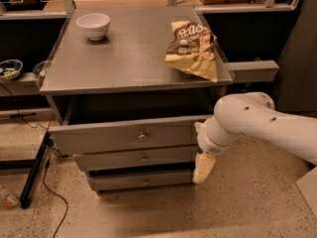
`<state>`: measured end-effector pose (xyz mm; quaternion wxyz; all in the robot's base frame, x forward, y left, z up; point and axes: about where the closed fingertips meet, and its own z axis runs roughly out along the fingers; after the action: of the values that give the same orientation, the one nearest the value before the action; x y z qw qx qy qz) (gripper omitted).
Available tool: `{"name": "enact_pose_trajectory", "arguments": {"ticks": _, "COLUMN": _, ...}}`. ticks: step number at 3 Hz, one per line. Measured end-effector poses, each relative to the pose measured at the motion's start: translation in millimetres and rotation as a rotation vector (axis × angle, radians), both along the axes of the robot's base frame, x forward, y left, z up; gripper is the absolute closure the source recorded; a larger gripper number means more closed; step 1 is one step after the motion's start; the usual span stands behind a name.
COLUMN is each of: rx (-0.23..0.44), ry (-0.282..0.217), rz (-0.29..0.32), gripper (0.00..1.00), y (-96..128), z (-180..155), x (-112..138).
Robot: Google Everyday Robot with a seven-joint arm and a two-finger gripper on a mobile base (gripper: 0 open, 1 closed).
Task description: Close top drawer
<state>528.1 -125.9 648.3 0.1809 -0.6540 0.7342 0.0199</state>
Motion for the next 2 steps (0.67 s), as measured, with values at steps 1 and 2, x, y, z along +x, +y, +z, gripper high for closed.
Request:
{"name": "enact_pose_trajectory", "arguments": {"ticks": 1, "rx": 0.0, "ry": 0.0, "rz": 0.0, "gripper": 0.0, "y": 0.0, "z": 0.0, "x": 0.0}}
{"name": "enact_pose_trajectory", "arguments": {"ticks": 2, "rx": 0.0, "ry": 0.0, "rz": 0.0, "gripper": 0.27, "y": 0.0, "z": 0.0, "x": 0.0}}
